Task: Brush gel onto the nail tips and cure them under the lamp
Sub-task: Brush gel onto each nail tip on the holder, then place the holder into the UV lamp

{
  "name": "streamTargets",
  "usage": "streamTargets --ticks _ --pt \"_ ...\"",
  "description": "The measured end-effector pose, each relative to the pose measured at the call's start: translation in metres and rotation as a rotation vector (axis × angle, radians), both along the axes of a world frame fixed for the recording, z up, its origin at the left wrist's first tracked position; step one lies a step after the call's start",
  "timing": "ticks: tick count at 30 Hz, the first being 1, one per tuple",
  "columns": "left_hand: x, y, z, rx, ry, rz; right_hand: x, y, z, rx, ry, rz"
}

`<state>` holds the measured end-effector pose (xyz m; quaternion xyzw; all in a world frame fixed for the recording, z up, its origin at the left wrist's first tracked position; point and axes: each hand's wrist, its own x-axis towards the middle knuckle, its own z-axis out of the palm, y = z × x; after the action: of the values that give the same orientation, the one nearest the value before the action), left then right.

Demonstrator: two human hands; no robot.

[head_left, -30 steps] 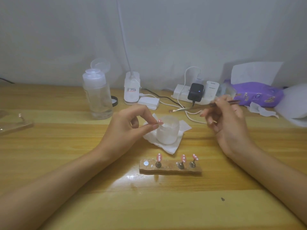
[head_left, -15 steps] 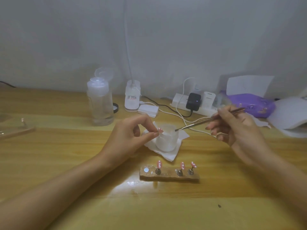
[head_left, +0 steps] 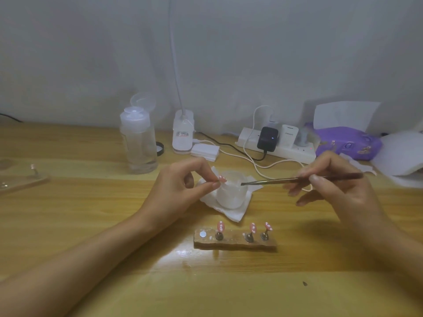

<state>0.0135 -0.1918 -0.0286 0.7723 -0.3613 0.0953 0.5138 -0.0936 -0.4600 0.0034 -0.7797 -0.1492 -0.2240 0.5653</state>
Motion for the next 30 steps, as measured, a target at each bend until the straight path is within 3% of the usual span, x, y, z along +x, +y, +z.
streamTargets --ticks 7,12,17,20,24,26,30 --pt "0.002 0.000 0.000 -0.006 0.006 0.000 -0.011 -0.021 -0.002 -0.081 0.010 -0.042" --pt "0.004 0.004 0.023 -0.152 0.038 0.018 -0.014 -0.020 -0.019 -0.760 -0.083 -0.025" --pt "-0.006 0.018 0.050 -0.137 0.037 -0.139 -0.014 -0.022 -0.018 -1.143 -0.135 0.010" --pt "-0.016 0.028 0.039 -0.013 0.138 -0.245 -0.018 -0.021 -0.018 -1.129 -0.086 0.004" --pt "-0.027 0.038 0.016 0.117 0.204 -0.298 -0.025 -0.010 -0.012 -0.833 0.100 0.002" --pt "-0.028 0.039 0.008 0.156 0.203 -0.286 -0.024 -0.001 -0.013 -0.794 0.177 0.042" --pt "-0.029 0.037 0.002 0.218 0.183 -0.233 -0.018 0.020 -0.017 -0.771 0.121 -0.001"
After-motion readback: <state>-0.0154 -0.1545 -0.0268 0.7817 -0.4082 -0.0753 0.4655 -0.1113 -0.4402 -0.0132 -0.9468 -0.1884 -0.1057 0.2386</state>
